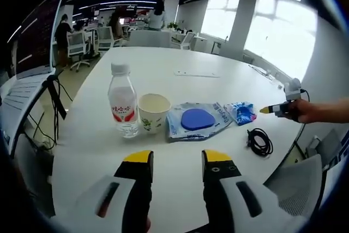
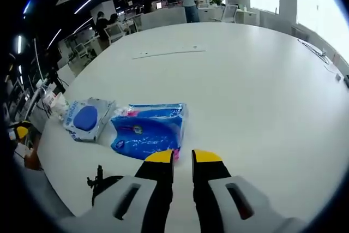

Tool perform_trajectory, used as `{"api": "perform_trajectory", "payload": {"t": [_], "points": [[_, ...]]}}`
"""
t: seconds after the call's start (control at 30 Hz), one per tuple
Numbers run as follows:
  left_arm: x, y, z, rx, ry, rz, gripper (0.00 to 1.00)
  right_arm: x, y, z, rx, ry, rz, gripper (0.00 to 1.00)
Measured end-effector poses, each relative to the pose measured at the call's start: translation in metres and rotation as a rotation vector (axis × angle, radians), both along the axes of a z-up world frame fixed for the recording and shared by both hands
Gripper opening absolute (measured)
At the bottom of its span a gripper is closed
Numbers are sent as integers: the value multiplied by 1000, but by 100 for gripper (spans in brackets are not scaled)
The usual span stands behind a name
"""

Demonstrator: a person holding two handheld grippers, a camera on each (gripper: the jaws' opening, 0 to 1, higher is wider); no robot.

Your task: Arrange the tabletop items into an orderly group along one side of the table until the central work area is clear of visible clutter.

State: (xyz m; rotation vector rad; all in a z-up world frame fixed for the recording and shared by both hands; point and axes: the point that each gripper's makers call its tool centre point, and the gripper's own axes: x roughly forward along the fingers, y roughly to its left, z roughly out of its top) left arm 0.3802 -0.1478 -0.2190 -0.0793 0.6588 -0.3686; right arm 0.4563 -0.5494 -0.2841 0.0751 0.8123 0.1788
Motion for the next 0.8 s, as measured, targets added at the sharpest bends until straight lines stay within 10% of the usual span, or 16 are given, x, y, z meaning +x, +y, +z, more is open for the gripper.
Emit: {"api": "perform_trajectory", "payload": {"t": [0.8], "points": [[-2, 18, 7, -3, -15, -30, 37, -40, 50, -12, -3, 38, 166, 15]]}}
